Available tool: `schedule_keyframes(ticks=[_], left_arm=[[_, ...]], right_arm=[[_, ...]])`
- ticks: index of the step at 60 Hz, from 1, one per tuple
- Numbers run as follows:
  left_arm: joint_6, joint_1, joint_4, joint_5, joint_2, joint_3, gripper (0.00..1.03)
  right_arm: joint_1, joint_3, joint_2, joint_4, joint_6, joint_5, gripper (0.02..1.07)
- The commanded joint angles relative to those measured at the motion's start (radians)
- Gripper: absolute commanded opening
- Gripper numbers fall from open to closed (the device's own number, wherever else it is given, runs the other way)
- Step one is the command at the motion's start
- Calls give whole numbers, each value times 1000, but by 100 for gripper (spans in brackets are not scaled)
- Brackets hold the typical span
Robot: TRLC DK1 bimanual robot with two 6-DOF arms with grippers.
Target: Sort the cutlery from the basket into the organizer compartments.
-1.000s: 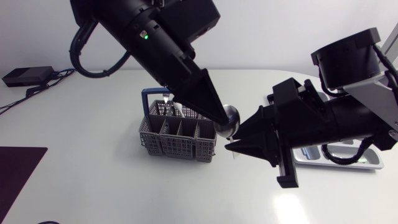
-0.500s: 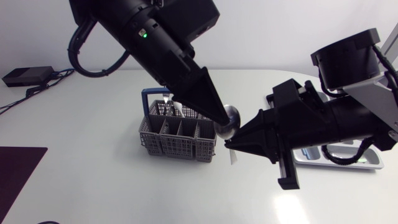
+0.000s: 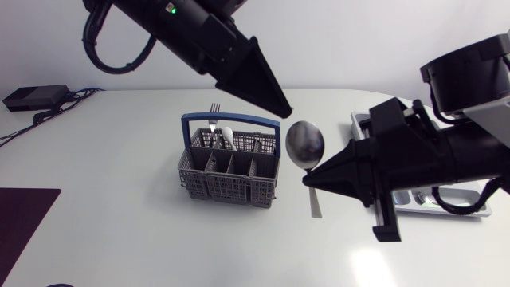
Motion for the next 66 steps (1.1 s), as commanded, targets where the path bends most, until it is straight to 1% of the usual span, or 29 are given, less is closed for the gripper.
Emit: schedule_keyframes(ticks=[1, 12, 21, 22, 25, 27, 29, 31, 37, 41, 46, 49, 50, 53, 56, 62, 66], left_arm=[[-46, 40, 25, 13, -18, 21, 64], [-46, 119, 66, 0, -33, -36, 70], [-81, 154, 143, -122, -36, -103, 70], [-101, 157, 171, -162, -39, -120, 70], [-126, 166, 211, -213, -42, -143, 70], [-138, 174, 249, -280, -44, -167, 70], [-160, 183, 283, -328, -44, -187, 70], [-169, 194, 300, -348, -44, -197, 70], [-187, 237, 317, -385, -25, -209, 70], [-190, 261, 321, -403, -15, -224, 70], [-189, 272, 344, -437, -16, -258, 70], [-189, 275, 356, -483, -19, -276, 70], [-187, 275, 358, -484, -21, -278, 70], [-187, 281, 395, -526, -39, -310, 70], [-189, 289, 404, -538, -42, -319, 70], [-189, 298, 425, -575, -48, -348, 70], [-189, 306, 428, -587, -48, -355, 70]], right_arm=[[-46, -21, -23, -19, 13, 4, 8], [-218, -12, -26, -19, 1, 13, 8], [-387, 25, 26, -3, -7, 27, 8], [-403, 29, 35, 4, -7, 36, 8], [-440, 46, 73, 17, -7, 53, 8], [-469, 55, 103, 34, -4, 70, 8], [-499, 72, 136, 43, 1, 77, 8], [-515, 83, 158, 50, 3, 87, 8], [-552, 106, 227, 119, 30, 156, 8], [-594, 155, 299, 129, 53, 171, 8], [-620, 199, 374, 166, 82, 211, 8], [-635, 224, 415, 186, 99, 228, 8], [-638, 227, 422, 188, 102, 229, 8], [-653, 265, 480, 203, 125, 254, 8], [-663, 290, 521, 215, 145, 274, 8], [-681, 339, 612, 272, 200, 341, 8], [-687, 384, 672, 281, 233, 396, 8]])
